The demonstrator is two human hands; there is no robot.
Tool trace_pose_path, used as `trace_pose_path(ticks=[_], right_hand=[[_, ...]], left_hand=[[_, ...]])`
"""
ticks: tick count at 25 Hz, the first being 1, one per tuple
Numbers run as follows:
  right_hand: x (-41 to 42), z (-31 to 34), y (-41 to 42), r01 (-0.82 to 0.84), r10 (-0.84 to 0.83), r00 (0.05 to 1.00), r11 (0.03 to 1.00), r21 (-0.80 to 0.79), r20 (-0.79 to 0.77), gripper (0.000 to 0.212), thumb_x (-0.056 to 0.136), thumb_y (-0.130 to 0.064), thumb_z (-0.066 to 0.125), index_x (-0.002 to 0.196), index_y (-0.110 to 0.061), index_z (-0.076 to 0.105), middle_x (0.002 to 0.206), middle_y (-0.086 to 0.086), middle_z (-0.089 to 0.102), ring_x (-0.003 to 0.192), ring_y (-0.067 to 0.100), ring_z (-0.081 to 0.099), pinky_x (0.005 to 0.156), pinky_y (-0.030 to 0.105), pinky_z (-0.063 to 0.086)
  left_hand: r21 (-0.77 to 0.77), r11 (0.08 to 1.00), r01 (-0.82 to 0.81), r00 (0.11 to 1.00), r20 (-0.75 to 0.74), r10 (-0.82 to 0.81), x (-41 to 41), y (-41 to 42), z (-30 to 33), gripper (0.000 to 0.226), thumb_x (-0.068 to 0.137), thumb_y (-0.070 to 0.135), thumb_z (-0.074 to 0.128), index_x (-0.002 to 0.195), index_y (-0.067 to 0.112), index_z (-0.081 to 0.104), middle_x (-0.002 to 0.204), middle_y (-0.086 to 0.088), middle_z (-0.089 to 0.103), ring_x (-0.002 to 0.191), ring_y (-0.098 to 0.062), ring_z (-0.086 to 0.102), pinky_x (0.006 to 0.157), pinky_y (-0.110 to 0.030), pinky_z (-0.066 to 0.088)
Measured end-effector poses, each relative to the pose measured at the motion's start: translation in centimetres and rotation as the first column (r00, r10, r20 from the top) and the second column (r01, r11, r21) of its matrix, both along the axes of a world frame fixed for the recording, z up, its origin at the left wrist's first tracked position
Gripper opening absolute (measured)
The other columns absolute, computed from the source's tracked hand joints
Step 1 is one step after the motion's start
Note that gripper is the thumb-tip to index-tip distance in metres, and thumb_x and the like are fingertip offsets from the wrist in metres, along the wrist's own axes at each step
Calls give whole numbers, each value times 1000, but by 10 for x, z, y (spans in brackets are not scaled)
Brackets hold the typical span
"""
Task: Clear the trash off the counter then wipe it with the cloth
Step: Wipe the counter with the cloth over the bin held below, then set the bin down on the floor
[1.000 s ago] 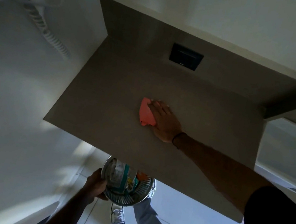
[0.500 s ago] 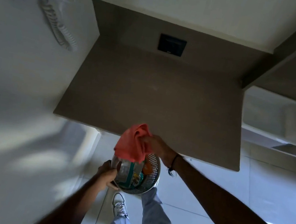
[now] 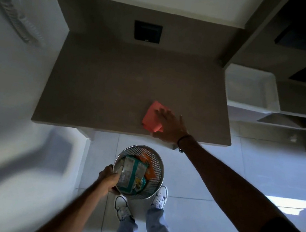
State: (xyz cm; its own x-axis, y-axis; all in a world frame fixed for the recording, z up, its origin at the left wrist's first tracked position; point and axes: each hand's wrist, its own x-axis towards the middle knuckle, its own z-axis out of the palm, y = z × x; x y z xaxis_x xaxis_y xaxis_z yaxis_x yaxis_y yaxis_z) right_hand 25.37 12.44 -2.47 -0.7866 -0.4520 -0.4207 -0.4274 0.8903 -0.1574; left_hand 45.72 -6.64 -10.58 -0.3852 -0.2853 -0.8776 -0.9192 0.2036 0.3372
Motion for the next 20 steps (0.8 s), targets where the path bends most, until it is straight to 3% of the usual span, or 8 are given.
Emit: trace_pose_path(ticks=[2,3,6,8,10,13,16,20], right_hand=[[13,-8,-3,34,-34,999,999,6,-12,103,77,-67,60,158,-27,10,168,2,8,155,31,8,119,67,6],[22,-5,-2,98,-106,990,992,-84,-96,98,75,-64,61,156,-26,20,165,4,21,152,31,18,119,67,11],[67,-14,19,164,-314,893,895,-415,-324,54,75,-51,61,122,-24,56,117,-1,67,109,23,62,95,48,50],[104,-36,41,299,-405,897,852,-431,-178,38,77,-49,63,104,-23,57,93,-5,68,87,18,64,77,38,54],[131,-64,61,551,-544,831,776,-307,116,40,79,-48,66,107,-21,58,95,-2,71,87,20,67,71,31,54],[141,-115,82,848,-676,466,525,-71,571,42,81,-28,72,121,-16,65,105,6,76,86,23,75,72,33,61],[134,-180,85,852,-685,409,523,16,603,28,82,-21,64,108,-21,75,97,12,78,85,30,76,81,47,63],[119,-275,74,866,-720,381,497,48,579,30,85,-22,61,110,-22,76,97,13,76,97,32,71,89,34,58]], left_hand=[[8,1000,-3,1000,-2,3,-1,4,-2,31,98,18,64,125,6,56,117,-25,69,68,-37,81,58,-50,68],[9,1000,-11,1000,-3,11,-1,6,-2,31,99,19,64,126,7,57,120,-24,68,72,-39,81,60,-53,68],[23,998,-50,999,-7,51,0,11,-1,32,97,18,65,126,8,59,125,-24,66,81,-43,80,64,-57,68],[44,997,-69,997,-24,70,-3,15,-1,34,97,17,62,129,8,60,127,-25,65,90,-45,78,68,-60,67],[55,996,-64,997,-31,66,-4,21,-10,35,97,16,59,131,9,61,127,-25,66,92,-45,78,70,-61,66],[60,998,-30,999,-36,32,-8,32,-36,35,96,16,57,131,13,61,125,-22,69,89,-42,80,67,-60,67],[50,999,18,999,-44,-16,-15,43,-97,35,99,24,53,133,18,60,125,-19,70,90,-38,80,66,-56,68],[-29,1000,-9,1000,6,9,-19,56,-200,36,97,24,54,132,17,59,124,-18,69,100,-37,75,75,-53,69]])
